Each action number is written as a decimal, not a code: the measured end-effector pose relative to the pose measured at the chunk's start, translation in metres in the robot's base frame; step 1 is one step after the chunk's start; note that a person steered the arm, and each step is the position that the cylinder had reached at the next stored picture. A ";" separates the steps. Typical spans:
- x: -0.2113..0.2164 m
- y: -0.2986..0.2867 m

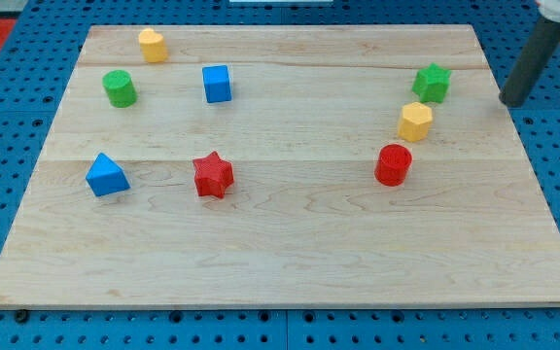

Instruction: Move the green star to the left of the board

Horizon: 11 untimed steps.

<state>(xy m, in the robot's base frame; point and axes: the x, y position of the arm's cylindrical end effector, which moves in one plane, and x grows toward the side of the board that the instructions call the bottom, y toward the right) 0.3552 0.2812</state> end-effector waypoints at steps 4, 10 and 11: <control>-0.034 -0.076; -0.031 -0.172; -0.028 -0.197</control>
